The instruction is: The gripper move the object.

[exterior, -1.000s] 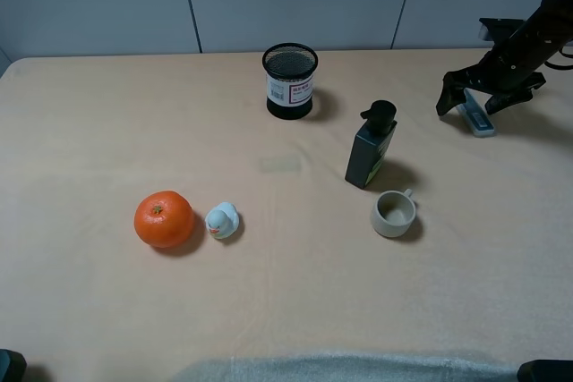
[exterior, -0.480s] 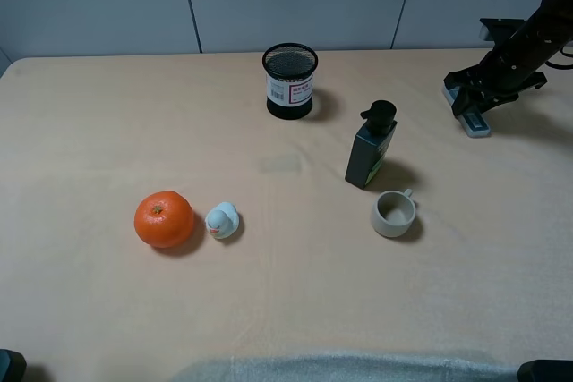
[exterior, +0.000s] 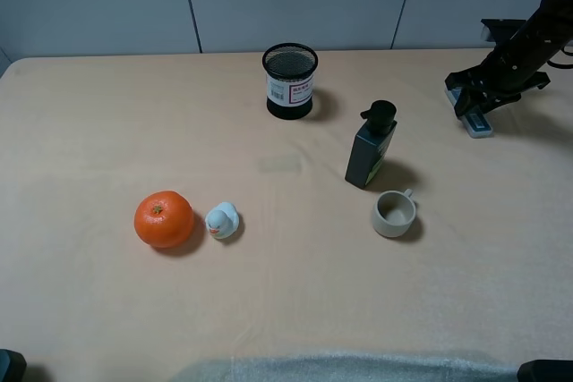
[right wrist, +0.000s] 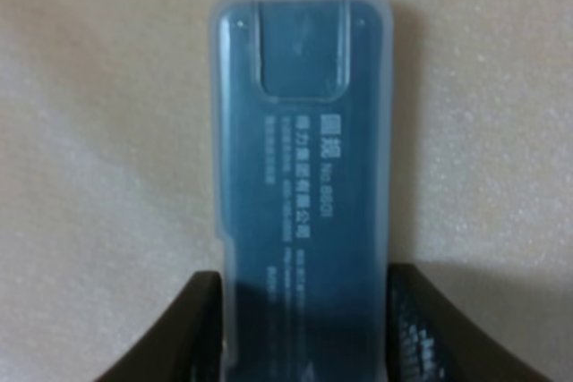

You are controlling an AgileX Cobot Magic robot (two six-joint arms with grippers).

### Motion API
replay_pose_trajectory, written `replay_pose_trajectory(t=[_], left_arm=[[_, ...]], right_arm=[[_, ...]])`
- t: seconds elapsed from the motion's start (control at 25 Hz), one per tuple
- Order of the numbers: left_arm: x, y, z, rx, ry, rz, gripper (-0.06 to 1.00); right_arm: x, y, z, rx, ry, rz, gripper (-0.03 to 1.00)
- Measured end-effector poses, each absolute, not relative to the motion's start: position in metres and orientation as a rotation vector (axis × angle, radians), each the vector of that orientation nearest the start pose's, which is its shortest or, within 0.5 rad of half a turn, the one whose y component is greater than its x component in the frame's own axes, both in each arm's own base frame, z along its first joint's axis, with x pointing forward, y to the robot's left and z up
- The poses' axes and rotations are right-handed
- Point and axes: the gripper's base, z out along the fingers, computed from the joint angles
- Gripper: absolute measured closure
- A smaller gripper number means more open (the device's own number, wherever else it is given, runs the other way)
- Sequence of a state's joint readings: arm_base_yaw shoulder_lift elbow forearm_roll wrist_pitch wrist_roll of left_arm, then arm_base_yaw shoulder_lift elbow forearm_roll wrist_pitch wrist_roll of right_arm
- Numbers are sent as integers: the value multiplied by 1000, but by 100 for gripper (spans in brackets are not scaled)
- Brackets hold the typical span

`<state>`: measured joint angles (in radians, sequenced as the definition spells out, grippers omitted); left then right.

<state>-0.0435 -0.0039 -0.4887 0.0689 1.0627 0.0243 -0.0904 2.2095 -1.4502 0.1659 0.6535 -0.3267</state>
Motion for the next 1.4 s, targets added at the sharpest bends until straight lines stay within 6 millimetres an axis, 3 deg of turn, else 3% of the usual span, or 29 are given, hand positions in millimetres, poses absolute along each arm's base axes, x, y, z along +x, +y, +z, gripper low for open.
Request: replay_pose_trajectory(t=[0.36, 0.76, 1.4], left_arm=[[-4, 6, 274, 67, 2051, 71, 3], [-4, 6, 274, 67, 2051, 71, 3], [-4, 6, 274, 67, 2051, 71, 3]], right_arm=[[430, -30, 103, -153, 2874, 90, 68], [427, -29, 127, -145, 2864, 94, 68], [410, -20, 192, -141, 2830, 139, 68]])
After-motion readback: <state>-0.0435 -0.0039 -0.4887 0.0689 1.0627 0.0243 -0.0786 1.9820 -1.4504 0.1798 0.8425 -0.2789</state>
